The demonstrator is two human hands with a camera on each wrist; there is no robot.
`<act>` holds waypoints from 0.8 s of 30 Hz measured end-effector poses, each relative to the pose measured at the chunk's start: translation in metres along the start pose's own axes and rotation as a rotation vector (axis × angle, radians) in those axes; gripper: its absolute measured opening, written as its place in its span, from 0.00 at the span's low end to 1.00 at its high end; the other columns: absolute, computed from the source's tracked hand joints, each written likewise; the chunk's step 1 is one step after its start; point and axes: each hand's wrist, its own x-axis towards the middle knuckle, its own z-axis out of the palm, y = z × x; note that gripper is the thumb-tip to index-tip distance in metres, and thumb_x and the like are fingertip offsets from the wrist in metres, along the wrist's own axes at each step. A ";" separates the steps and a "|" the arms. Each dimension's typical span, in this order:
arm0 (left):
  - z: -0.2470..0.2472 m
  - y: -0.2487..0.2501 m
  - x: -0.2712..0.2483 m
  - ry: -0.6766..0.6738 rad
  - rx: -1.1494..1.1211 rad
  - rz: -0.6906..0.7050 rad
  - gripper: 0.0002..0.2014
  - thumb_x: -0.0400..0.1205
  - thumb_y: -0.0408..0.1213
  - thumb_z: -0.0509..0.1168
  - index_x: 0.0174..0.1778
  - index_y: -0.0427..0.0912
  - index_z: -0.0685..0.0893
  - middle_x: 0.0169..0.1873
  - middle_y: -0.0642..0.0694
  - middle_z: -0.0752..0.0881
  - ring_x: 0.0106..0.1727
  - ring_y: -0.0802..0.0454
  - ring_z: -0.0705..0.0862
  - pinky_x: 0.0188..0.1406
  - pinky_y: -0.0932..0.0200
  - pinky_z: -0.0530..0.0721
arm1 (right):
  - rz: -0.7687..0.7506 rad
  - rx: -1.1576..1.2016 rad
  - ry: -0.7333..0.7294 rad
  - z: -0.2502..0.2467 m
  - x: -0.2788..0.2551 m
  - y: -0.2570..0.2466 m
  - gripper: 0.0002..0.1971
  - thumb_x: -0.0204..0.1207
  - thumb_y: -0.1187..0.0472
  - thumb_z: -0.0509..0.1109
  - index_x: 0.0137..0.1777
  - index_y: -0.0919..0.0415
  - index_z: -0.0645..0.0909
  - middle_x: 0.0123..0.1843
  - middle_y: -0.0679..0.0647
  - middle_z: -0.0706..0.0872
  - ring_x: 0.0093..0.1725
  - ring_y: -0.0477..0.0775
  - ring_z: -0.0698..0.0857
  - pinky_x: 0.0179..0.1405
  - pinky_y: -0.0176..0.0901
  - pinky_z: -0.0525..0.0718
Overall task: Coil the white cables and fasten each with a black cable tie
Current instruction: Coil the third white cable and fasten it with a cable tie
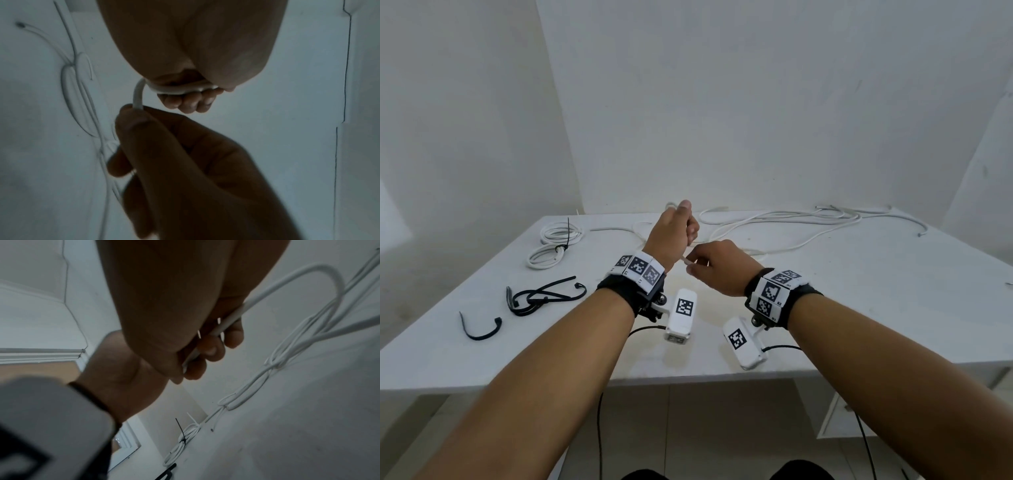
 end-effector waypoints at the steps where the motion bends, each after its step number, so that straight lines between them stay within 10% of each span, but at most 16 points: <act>1: -0.001 -0.004 0.002 0.009 0.059 0.002 0.18 0.90 0.46 0.50 0.35 0.43 0.67 0.24 0.50 0.72 0.25 0.55 0.71 0.33 0.60 0.72 | 0.003 -0.039 -0.008 -0.001 -0.002 0.000 0.09 0.81 0.53 0.68 0.53 0.56 0.86 0.44 0.48 0.88 0.44 0.51 0.85 0.45 0.45 0.83; 10: -0.017 -0.027 0.003 0.017 0.311 -0.074 0.17 0.90 0.48 0.52 0.38 0.42 0.69 0.29 0.49 0.75 0.30 0.51 0.72 0.37 0.54 0.72 | -0.052 -0.268 -0.010 -0.021 -0.018 -0.011 0.10 0.81 0.53 0.63 0.54 0.50 0.85 0.48 0.49 0.88 0.47 0.53 0.83 0.44 0.47 0.82; 15: -0.011 -0.013 -0.013 -0.354 0.475 -0.082 0.19 0.78 0.56 0.55 0.34 0.42 0.71 0.28 0.44 0.76 0.30 0.48 0.72 0.36 0.52 0.72 | -0.218 -0.174 0.026 -0.039 -0.011 -0.012 0.07 0.80 0.56 0.67 0.52 0.50 0.87 0.43 0.45 0.89 0.38 0.45 0.80 0.38 0.44 0.79; 20: -0.014 -0.016 -0.028 -0.482 0.047 -0.179 0.25 0.90 0.51 0.43 0.31 0.42 0.68 0.17 0.45 0.68 0.20 0.50 0.62 0.26 0.55 0.61 | -0.141 0.071 0.150 -0.060 -0.006 0.000 0.08 0.72 0.53 0.81 0.42 0.54 0.86 0.34 0.42 0.85 0.33 0.35 0.80 0.34 0.27 0.73; 24: -0.013 -0.015 -0.035 -0.539 -0.041 -0.172 0.23 0.83 0.56 0.57 0.29 0.46 0.60 0.22 0.49 0.57 0.24 0.53 0.54 0.23 0.61 0.55 | -0.071 0.255 0.143 -0.069 -0.003 0.006 0.14 0.64 0.53 0.87 0.38 0.59 0.85 0.31 0.45 0.85 0.27 0.39 0.77 0.29 0.26 0.72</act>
